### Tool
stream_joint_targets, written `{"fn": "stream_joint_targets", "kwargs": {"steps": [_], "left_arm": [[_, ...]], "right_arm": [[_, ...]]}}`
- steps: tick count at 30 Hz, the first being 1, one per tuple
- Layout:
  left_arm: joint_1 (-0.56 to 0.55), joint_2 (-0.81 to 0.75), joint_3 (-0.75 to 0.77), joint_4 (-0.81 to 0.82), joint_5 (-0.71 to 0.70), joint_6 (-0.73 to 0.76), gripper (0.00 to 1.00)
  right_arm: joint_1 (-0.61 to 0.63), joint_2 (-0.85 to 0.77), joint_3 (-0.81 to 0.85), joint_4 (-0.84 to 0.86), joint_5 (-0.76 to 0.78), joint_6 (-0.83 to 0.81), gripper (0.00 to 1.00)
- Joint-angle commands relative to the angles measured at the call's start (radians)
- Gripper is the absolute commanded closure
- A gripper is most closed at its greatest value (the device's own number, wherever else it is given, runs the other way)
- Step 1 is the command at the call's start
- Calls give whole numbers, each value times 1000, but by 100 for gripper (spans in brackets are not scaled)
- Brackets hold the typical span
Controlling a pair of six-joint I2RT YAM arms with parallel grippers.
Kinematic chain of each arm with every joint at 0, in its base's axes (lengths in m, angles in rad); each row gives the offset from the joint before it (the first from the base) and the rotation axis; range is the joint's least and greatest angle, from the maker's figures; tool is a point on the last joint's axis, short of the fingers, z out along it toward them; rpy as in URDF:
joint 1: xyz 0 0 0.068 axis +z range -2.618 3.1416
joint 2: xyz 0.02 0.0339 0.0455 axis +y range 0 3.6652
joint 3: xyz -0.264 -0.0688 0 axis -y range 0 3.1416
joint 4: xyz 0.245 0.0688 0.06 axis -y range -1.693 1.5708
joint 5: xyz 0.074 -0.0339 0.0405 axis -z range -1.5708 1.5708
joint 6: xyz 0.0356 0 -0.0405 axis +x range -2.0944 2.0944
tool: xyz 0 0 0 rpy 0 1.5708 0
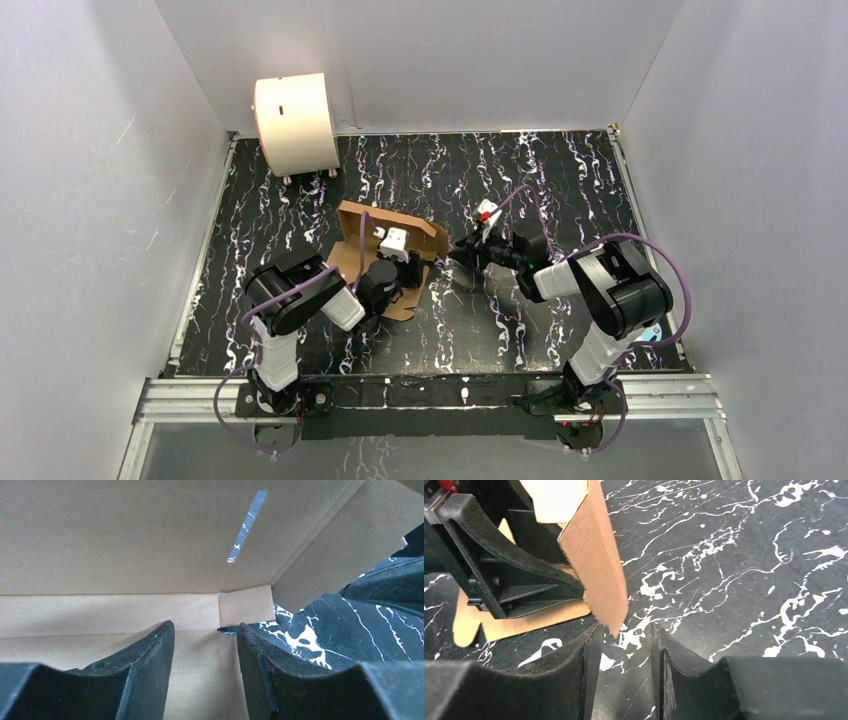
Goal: Fold the paper box
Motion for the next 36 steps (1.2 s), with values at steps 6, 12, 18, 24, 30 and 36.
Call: {"fn": "stream_joint_targets", "kwargs": {"steps": [6, 12, 18, 24, 30, 36], "left_arm": [[15, -67, -15, 36, 28, 28, 46], [15, -117, -59, 33, 66, 70, 38], [16, -154, -72, 13, 92, 124, 32], [17, -151, -70, 2, 98, 163, 29], [15, -141, -55, -18, 99, 201, 26], [15, -124, -34, -36, 123, 233, 23]], "right_arm": [[7, -86, -22, 104, 81, -22, 49], [68, -131, -71, 137, 157, -37, 42], [114, -127, -79, 198, 299, -47, 38], [156, -55, -59, 278, 401, -56, 44], [184, 1, -64, 351, 442, -69, 63], [198, -13, -69, 337, 438, -93, 89]]}}
